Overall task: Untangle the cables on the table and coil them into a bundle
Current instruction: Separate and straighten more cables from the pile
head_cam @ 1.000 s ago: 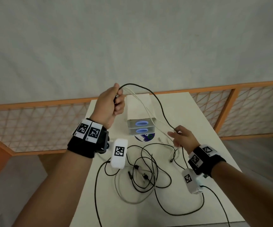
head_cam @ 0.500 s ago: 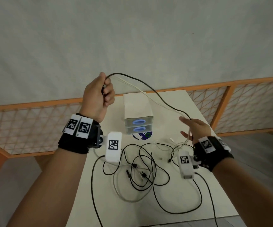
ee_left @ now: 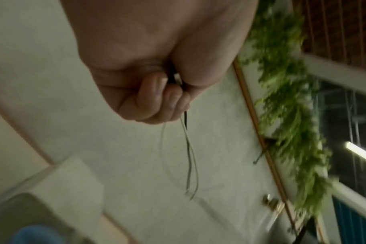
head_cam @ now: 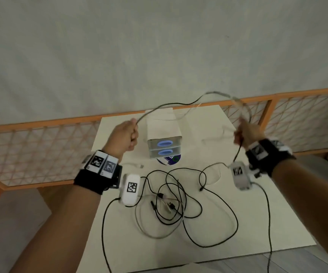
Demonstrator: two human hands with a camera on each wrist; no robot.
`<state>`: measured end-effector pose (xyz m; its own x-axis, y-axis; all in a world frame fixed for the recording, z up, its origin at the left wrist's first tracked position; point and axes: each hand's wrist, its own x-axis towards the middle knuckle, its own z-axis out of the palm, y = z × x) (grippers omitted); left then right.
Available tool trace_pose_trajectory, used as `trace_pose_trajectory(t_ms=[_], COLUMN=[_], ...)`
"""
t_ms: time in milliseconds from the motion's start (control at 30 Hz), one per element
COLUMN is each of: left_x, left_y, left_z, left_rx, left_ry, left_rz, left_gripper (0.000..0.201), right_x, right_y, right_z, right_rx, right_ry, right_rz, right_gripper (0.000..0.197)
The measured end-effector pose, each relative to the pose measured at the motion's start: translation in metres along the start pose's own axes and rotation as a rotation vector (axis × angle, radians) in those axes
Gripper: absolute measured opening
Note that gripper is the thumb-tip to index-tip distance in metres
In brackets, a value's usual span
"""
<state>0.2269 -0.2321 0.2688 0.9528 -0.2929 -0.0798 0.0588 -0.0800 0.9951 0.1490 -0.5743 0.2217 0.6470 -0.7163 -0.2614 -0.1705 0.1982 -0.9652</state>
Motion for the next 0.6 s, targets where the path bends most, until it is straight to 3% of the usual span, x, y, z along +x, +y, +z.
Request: trace_pose_trajectory(t_ms=[133,233,300,367,400,467,533,600], left_x=[-0.007,-0.007,-0.005,-0.003,-0.003,-0.003,-0.004,-0.004], left_y=[-0.024,-0.023,-0.020,-0.018,-0.019,-0.022,-0.029,-0.038], left_z=[0.011,0.010,0.006,0.002,-0.001,-0.004,-0.005,-0.005], left_rx=[0.095,0.051,0.027,0.004,-0.008,-0.011,0.006,0.031], left_ry=[-0.023,0.005,0.027,0.045,0.051,0.058,0.066,0.065], left_rz=[-0.044,-0.030,-0.009,-0.001,-0.006,-0.029,-0.067,-0.100], left_gripper=[0.035,0.036,0.036,0.036,0.037,0.037,0.039,0.040], right_x=[-0.003,-0.005,0.001,0.012,0.013,-0.001,-0.026,-0.053], right_y=[-0.090,-0.110,-0.098,-0.065,-0.043,0.004,0.051,0.094], right_z=[0.003,0.009,0.016,0.020,0.022,0.026,0.038,0.056], right_rx=[0.309,0.254,-0.058,-0.586,-0.858,-1.249,-1.425,-1.444], right_ry=[0.000,0.016,-0.014,-0.071,-0.110,-0.237,-0.320,-0.468], right_rz=[-0.269,-0.463,-0.520,-0.501,-0.445,-0.333,-0.401,-0.553], right_gripper=[0.041,0.039,0.040,0.042,0.051,0.087,0.098,0.077])
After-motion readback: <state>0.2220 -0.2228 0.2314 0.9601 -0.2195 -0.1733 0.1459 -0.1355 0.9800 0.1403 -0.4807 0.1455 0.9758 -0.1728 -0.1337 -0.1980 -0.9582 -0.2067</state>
